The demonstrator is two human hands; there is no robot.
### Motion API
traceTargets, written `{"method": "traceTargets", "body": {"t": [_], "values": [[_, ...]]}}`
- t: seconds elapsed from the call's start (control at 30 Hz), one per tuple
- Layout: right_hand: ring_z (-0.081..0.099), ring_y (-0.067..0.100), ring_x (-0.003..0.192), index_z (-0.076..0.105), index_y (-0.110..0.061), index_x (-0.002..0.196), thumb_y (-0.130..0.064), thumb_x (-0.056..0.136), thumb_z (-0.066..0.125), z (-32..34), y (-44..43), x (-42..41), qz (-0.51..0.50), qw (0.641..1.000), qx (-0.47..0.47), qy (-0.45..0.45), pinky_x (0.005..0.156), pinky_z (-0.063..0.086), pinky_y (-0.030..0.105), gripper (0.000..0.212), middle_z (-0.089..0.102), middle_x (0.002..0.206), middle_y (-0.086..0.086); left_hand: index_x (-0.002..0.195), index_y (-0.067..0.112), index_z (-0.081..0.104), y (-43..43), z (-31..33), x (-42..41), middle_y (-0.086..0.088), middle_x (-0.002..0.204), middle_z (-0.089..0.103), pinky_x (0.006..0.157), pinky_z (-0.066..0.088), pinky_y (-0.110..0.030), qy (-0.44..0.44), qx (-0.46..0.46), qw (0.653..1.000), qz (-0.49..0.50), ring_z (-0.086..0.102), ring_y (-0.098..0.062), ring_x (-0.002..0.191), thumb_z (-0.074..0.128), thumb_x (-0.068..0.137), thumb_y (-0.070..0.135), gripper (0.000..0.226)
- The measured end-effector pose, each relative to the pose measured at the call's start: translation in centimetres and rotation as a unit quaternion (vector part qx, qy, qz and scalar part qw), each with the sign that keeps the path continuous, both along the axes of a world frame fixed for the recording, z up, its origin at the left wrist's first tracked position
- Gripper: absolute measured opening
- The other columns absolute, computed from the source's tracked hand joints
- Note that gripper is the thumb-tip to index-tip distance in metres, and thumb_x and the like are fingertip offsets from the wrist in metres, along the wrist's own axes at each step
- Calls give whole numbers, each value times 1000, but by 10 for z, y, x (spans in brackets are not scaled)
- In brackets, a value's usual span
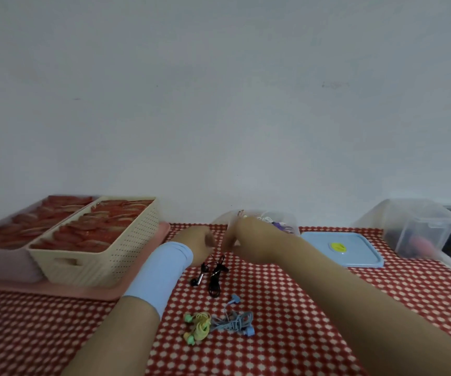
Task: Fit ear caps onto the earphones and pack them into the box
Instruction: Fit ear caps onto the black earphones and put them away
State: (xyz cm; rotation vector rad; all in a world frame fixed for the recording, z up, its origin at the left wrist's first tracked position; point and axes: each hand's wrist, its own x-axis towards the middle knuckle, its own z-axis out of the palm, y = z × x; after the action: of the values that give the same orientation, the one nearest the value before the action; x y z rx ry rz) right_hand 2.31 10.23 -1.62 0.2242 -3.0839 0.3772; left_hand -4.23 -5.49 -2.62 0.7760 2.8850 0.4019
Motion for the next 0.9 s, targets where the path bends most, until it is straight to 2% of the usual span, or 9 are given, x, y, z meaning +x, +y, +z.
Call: {"method": "traceTargets", "body": {"t": [0.13, 0.2, 0.3, 0.4, 0.53, 0.57, 0.7, 0.8, 0.9], "values": [[62, 21, 117, 67, -43, 127, -2, 91, 61, -19, -27, 2, 46, 994, 89, -38, 95, 55, 38, 55, 62, 134, -4, 123, 21, 58, -25, -15, 8, 0, 117, 62, 76, 38, -26, -58, -37, 998, -2, 53, -16, 91, 63, 89, 22, 34], [58, 23, 118, 64, -44, 130, -10, 94, 63, -25, -32, 3, 50, 992, 112, -43, 96, 53, 38, 49, 55, 132, -1, 130, 21, 53, -31, -18, 12, 1, 114, 62, 79, 42, -28, -70, -24, 997, -7, 57, -17, 98, 63, 89, 21, 42], [56, 22, 120, 69, -33, 122, -23, 94, 69, -31, -31, 4, 23, 997, 73, -28, 100, 49, 37, 31, 54, 131, 0, 142, 23, 42, -34, -16, 19, 0, 124, 61, 95, 46, -31, -81, 16, 997, 2, 58, -19, 110, 61, 92, 22, 53], [63, 19, 113, 73, -29, 112, -24, 91, 71, -27, -20, 9, -11, 1000, -6, -20, 95, 54, 35, 22, 66, 124, -4, 138, 24, 47, -28, -11, 23, 2, 129, 59, 99, 43, -30, -85, 45, 995, -9, 56, -17, 115, 64, 92, 28, 49], [64, 8, 94, 76, -30, 99, -21, 88, 72, -10, 11, 25, -47, 997, -67, -14, 73, 47, 15, 15, 72, 104, -12, 132, 27, 56, -11, -5, 30, 5, 125, 62, 97, 45, -29, -99, 40, 993, -51, 58, -15, 112, 70, 86, 24, 48], [64, 7, 92, 76, -31, 95, -22, 87, 73, -5, 21, 31, -57, 996, -72, -16, 71, 46, 14, 13, 71, 101, -13, 130, 26, 58, -5, -5, 33, 3, 123, 64, 95, 47, -28, -101, 39, 992, -61, 59, -14, 108, 71, 85, 22, 47], [68, 11, 94, 77, -26, 93, -26, 80, 78, 9, 59, 57, -83, 993, -52, -62, 85, 58, 31, 13, 74, 98, -10, 128, 23, 62, 29, -6, 44, 3, 124, 66, 100, 47, -29, -107, 45, 988, -97, 61, -13, 110, 71, 86, 18, 44], [70, 8, 89, 77, -29, 92, -27, 78, 85, 6, 89, 75, -84, 988, -33, -125, 79, 55, 21, 16, 75, 93, -15, 128, 26, 61, 58, -8, 50, 4, 123, 66, 101, 45, -25, -115, 52, 985, -115, 61, -11, 110, 66, 88, 16, 41], [75, 16, 85, 77, -29, 101, -26, 81, 85, -2, 108, 83, -72, 977, -97, -175, 74, 57, 20, 21, 78, 98, -9, 129, 29, 60, 79, -12, 55, 4, 127, 64, 95, 42, -20, -109, 37, 985, -129, 59, -11, 111, 58, 93, 12, 40]]}}
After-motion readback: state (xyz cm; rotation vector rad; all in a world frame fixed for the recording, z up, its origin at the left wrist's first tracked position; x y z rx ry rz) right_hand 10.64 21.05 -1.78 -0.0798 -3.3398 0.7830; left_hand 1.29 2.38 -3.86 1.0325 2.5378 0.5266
